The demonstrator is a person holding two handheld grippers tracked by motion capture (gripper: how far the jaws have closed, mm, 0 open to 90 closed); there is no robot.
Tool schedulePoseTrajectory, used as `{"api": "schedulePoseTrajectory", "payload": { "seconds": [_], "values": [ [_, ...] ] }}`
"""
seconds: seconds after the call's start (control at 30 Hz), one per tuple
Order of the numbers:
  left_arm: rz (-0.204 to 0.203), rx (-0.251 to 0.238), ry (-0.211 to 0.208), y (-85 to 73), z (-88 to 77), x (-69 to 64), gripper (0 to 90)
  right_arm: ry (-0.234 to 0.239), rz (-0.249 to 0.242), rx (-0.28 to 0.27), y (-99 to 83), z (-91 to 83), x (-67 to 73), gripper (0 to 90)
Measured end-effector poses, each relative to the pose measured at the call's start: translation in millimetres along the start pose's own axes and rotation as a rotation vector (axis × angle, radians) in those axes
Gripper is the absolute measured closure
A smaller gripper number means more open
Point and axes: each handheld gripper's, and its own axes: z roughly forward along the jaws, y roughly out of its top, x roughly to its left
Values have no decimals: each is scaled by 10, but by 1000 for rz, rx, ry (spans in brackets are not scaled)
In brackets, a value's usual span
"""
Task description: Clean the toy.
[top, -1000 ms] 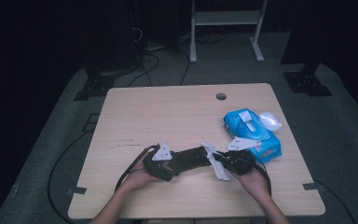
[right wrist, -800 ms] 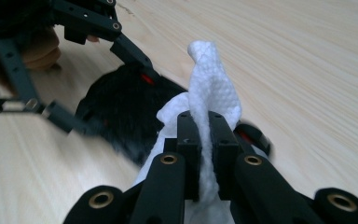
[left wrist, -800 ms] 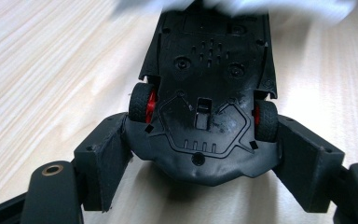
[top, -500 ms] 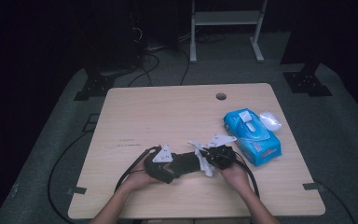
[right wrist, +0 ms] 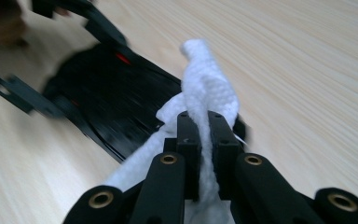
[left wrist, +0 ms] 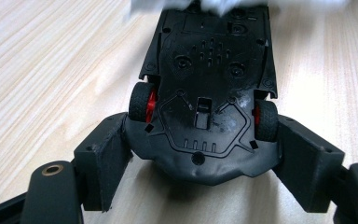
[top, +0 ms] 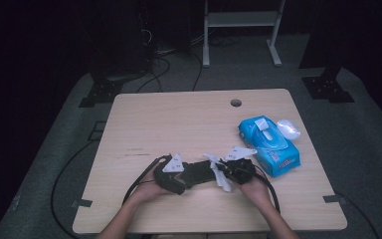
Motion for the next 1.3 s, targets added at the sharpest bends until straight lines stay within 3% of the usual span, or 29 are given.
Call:
{"api": "schedulePoseTrajectory", "payload": {
  "seconds": [0.13, 0.23, 0.33, 0.47, 0.6, 0.73, 0.97, 1.13, 1.23, 1.3],
  "values": [
    [3, 0, 3, -1, 5, 6, 240, -7, 57, -8, -78, -59, -37, 847],
    [0, 0, 5, 0, 6, 6, 240, 39, 35, -19, -51, -23, 82, 847],
    [-5, -1, 5, -2, 5, 9, 240, 34, -11, -17, -38, -5, 142, 847],
    [-15, -4, -1, -7, 3, 23, 238, 46, 28, -10, -69, -45, 77, 847],
    [-19, 3, 4, -17, 1, 34, 232, 36, 6, -2, -99, -90, 113, 847],
    [-74, 1, 9, -49, -32, 89, 195, 38, 8, -17, -130, -97, 115, 847],
    [-183, -32, -63, -73, -74, 160, 199, 43, 9, -25, -142, -95, 102, 847],
    [-265, -71, -119, -78, -115, 206, 238, 43, -2, -38, -165, -101, 123, 848],
    [-275, -77, -121, -86, -129, 218, 309, 47, -13, -49, -188, -110, 145, 849],
    [-299, -74, -120, -94, -117, 230, 309, 50, -27, -47, -192, -117, 157, 848]
  ]
}}
